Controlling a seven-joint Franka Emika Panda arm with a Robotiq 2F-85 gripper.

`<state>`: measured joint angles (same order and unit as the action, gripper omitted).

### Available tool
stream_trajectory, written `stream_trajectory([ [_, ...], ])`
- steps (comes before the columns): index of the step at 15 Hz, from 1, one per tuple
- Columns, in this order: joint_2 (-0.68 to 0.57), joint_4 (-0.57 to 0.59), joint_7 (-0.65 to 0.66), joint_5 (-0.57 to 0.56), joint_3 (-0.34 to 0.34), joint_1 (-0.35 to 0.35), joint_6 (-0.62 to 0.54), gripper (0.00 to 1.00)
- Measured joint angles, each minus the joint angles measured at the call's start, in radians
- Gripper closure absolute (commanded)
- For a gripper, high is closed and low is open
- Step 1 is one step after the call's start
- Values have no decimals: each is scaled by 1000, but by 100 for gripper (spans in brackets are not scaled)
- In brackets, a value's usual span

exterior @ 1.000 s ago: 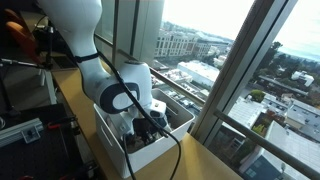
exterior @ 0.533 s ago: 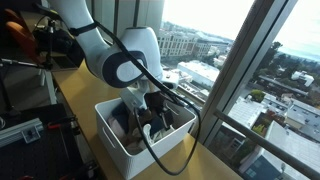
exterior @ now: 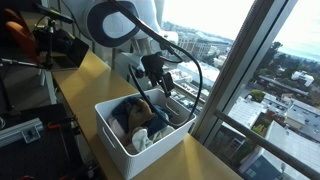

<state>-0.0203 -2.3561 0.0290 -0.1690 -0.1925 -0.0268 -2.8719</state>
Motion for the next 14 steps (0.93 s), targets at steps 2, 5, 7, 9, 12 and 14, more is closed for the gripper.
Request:
stream_trajectory([
  [2,65,-69,-100,141,44,-34,25,0],
  [5,148,-159,-168,256,85,-95,65,0],
  [7,198,-204,-164,267,126,-97,85,0],
  [9,236,-234,-157,267,144,-97,88,0],
  [12,251,-245,-156,267,145,-96,89,0],
  [14,251,-245,-156,267,145,-96,89,0],
])
